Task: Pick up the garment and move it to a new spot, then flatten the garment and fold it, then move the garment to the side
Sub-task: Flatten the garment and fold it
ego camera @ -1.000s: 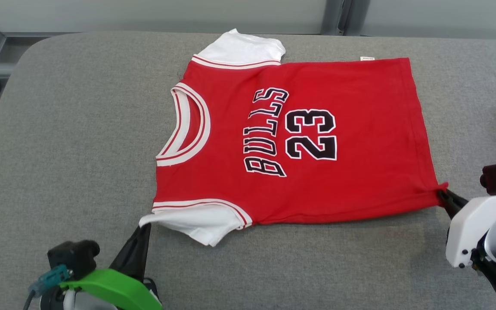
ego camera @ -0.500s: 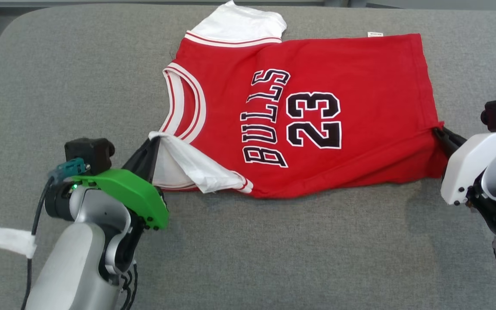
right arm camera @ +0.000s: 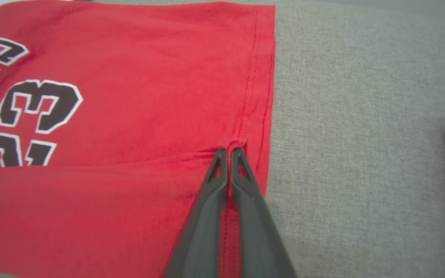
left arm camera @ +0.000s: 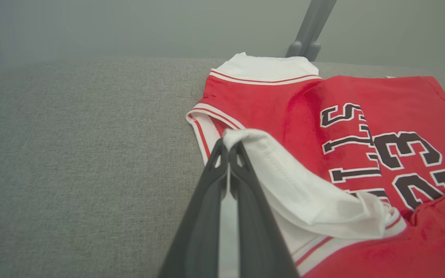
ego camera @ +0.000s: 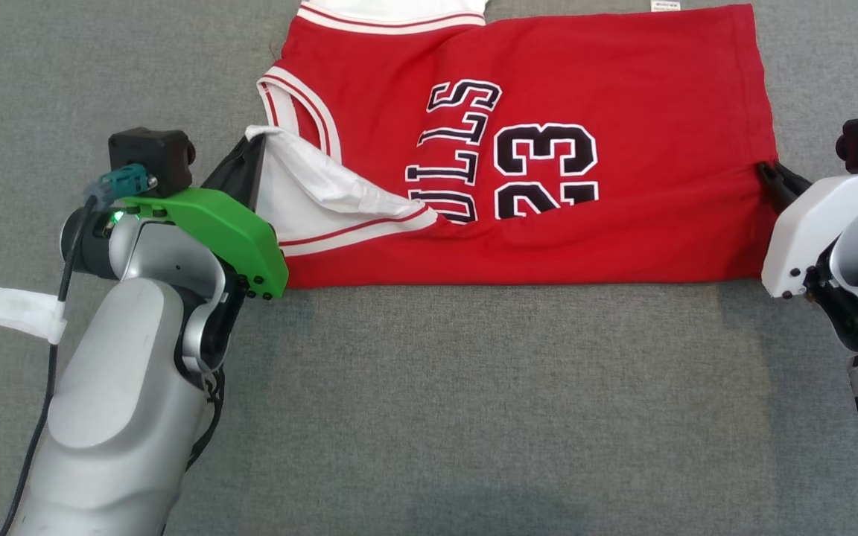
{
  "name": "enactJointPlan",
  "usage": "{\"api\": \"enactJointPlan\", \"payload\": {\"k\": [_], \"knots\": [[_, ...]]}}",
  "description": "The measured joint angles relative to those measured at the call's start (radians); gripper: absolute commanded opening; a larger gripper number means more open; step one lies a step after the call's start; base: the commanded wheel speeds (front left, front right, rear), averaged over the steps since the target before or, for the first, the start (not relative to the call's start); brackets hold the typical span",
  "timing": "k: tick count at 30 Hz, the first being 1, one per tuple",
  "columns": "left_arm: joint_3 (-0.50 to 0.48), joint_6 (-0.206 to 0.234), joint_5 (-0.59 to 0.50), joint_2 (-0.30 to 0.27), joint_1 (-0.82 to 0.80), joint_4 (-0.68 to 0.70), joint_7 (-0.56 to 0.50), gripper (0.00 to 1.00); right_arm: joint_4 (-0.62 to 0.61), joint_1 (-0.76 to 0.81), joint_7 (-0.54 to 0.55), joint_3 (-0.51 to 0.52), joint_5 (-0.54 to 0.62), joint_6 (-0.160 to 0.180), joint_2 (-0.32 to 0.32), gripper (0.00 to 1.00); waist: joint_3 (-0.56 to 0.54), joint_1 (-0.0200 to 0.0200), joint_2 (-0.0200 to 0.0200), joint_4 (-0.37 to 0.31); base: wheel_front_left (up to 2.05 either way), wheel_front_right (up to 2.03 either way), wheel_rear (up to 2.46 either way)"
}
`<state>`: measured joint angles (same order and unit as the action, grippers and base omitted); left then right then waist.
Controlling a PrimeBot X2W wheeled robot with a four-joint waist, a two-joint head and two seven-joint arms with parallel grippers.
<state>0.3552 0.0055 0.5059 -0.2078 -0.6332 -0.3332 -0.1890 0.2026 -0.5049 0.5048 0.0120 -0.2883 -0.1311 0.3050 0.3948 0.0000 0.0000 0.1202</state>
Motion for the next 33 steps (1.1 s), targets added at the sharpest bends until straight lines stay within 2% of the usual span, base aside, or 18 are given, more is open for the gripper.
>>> {"api": "enactJointPlan", "payload": {"k": [7,12,19,20,21,22,29,33], "knots": [[0.006,-0.005,-0.010,0.007,-0.054,-0.069,0.028,0.00,0.029,-0.025,-0.066,0.009,0.019,0.000,-0.009,0.00,0.029,0.0000,0.0000,-0.006,0.00,0.00,0.00],[0.001,0.003,-0.010,0.013,-0.087,-0.090,0.056,0.00,0.026,-0.037,-0.120,0.050,0.028,0.000,-0.031,0.00,0.034,0.0000,0.0000,-0.005,0.00,0.00,0.00],[0.013,0.000,-0.017,0.012,-0.109,-0.125,0.058,0.00,0.032,-0.023,-0.125,0.054,0.038,0.000,-0.047,0.00,0.037,0.0000,0.0000,-0.005,0.00,0.00,0.00],[0.016,-0.001,-0.019,0.014,-0.113,-0.130,0.060,0.15,0.036,-0.023,-0.128,0.053,0.040,0.000,-0.048,0.46,0.039,0.0000,0.0000,-0.005,0.00,0.00,0.00],[0.019,-0.001,-0.025,0.016,-0.117,-0.133,0.076,0.85,0.039,-0.023,-0.129,0.049,0.044,0.000,-0.048,1.00,0.040,0.0000,0.0000,-0.006,0.00,0.00,0.00],[0.025,-0.001,-0.034,0.017,-0.124,-0.140,0.086,1.00,0.043,-0.023,-0.134,0.051,0.046,0.000,-0.050,1.00,0.040,0.0000,0.0000,-0.006,0.00,0.00,0.00],[0.038,0.027,-0.079,0.013,-0.121,-0.191,0.200,1.00,0.027,-0.016,-0.210,0.090,0.069,0.000,-0.071,1.00,0.013,0.0000,0.0000,-0.003,0.00,0.00,0.00],[0.041,0.048,-0.089,-0.003,-0.045,-0.190,0.237,1.00,-0.014,0.059,-0.212,0.121,0.092,0.000,-0.093,1.00,-0.018,0.0000,0.0000,0.001,0.00,0.00,0.00]]}}
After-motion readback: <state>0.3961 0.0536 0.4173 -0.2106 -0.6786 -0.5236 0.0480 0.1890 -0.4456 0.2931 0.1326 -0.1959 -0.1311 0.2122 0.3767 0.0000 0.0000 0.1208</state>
